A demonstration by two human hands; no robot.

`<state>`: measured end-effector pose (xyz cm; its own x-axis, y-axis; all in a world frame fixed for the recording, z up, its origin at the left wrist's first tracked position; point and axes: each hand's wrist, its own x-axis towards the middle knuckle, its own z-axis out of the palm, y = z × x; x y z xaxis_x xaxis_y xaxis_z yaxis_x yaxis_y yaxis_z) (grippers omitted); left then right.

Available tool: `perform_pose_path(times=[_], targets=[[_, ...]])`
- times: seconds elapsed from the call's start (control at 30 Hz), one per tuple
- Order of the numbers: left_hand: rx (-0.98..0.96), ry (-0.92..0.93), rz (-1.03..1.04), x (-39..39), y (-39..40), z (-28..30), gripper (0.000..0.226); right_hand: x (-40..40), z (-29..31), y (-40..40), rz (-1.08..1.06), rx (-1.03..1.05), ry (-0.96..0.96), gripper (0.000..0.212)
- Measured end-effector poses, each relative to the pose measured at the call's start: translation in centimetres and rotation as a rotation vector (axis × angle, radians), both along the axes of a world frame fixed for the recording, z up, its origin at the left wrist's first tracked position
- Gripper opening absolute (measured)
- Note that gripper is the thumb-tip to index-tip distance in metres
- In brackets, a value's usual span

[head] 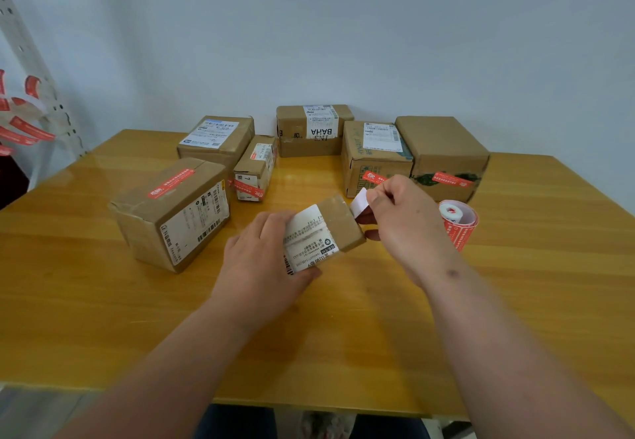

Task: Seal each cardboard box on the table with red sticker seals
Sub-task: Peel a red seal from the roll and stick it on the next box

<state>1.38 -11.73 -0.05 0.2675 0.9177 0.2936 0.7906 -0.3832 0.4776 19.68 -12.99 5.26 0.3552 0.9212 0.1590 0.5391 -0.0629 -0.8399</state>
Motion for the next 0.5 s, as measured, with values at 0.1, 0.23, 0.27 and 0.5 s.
perform_pose_path(times=[0.1, 0.23, 0.27, 0.5], targets=[[0.035, -0.040, -0.012, -0.3, 0.0, -0.2, 0.084, 0.0, 0.3, 0.0, 0.013, 0.013, -0.004, 0.020], [0.082, -0.063, -0.018, -0.7, -0.1, -0.5, 0.082, 0.0, 0.6, 0.0, 0.033, 0.015, 0.068, 0.018], [0.093, -0.075, -0.011, -0.8, -0.1, -0.5, 0.081, 0.1, 0.8, 0.0, 0.035, 0.015, 0.135, 0.017], [0.135, -0.154, 0.031, -1.4, 0.0, -0.8, 0.074, 0.5, 2.4, -0.6, 0.040, 0.001, 0.525, 0.016]])
